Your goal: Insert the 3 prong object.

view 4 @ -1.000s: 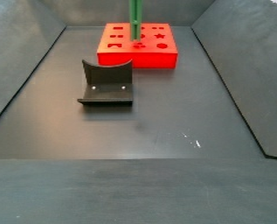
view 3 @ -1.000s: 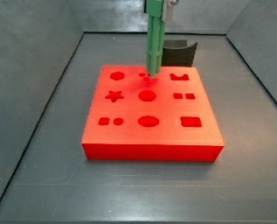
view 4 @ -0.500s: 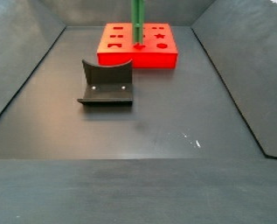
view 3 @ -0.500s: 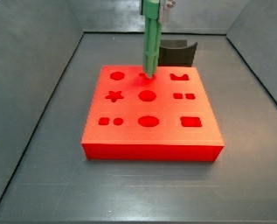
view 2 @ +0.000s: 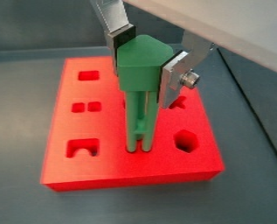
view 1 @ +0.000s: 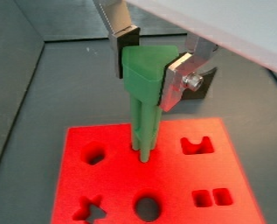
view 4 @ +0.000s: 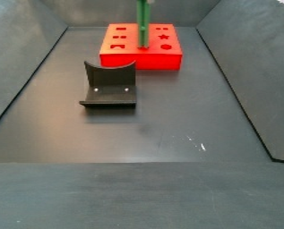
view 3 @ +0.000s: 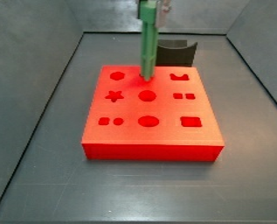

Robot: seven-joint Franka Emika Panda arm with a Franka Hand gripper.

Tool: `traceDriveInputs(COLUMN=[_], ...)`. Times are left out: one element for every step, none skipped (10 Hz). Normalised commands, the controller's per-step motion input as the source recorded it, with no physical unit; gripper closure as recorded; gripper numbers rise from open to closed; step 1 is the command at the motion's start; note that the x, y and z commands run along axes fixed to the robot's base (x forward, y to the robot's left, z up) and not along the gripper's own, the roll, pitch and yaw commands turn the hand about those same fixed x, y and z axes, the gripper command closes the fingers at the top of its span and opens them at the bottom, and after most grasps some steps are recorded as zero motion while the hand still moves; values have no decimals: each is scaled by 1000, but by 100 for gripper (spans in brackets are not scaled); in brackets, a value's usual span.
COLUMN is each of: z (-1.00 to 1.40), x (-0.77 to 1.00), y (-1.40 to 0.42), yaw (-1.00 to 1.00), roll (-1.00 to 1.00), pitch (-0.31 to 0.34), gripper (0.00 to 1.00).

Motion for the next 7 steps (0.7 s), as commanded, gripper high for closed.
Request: traceDriveInputs(z=[-71, -91, 0, -34, -689, -1000, -1000], x=[-57, 0, 0, 69, 174, 86, 46], y=[0, 0, 0, 69, 0, 0, 0], yaw=[0, 0, 0, 23, -3, -114, -131], roll=[-17, 0, -14, 6, -66, -34, -1], pitch=[-51, -36, 0, 4, -16, -39, -17], gripper=[100, 100, 100, 100, 100, 100, 100])
